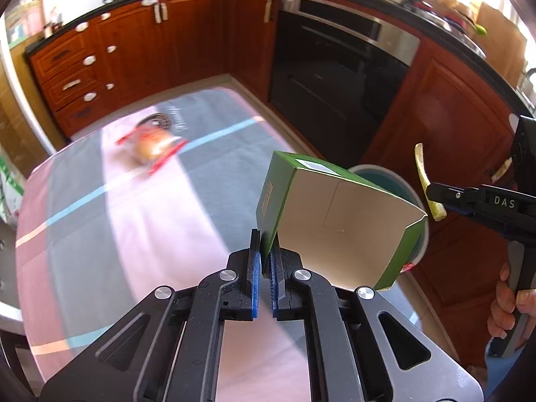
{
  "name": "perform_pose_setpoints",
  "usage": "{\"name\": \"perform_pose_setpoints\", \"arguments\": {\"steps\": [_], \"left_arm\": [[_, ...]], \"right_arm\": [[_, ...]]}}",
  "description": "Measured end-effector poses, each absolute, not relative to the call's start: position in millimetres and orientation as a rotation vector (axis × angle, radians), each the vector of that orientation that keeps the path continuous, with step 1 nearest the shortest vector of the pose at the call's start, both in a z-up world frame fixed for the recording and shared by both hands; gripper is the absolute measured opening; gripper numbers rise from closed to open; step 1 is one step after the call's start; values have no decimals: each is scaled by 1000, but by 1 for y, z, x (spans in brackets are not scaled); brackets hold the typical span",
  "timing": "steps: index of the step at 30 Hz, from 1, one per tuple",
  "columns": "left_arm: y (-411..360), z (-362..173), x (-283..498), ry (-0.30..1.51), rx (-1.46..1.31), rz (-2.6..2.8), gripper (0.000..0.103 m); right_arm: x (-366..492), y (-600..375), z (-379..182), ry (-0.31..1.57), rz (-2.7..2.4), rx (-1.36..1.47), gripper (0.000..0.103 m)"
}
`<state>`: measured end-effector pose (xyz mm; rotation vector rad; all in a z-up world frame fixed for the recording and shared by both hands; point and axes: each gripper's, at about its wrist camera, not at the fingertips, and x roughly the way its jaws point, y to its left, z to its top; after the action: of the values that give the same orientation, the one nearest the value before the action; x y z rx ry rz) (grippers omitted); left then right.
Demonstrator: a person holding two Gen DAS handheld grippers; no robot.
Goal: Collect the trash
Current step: 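Carry the yellow peel and green box over the bin with both grippers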
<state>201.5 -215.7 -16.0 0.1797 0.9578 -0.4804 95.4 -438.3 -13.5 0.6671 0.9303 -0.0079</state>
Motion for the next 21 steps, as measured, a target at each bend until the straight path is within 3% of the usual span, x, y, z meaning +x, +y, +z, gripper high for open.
{"name": "perform_pose_setpoints", "arguments": {"steps": [18,21], "left_arm": [[-396,-89,219,1081,260,-671,6],[-412,-105,229,1095,237,-693,11]], "right_arm": [[52,-568,-57,955,-202,797,20],[53,-577,-61,968,-224,794,20]]}}
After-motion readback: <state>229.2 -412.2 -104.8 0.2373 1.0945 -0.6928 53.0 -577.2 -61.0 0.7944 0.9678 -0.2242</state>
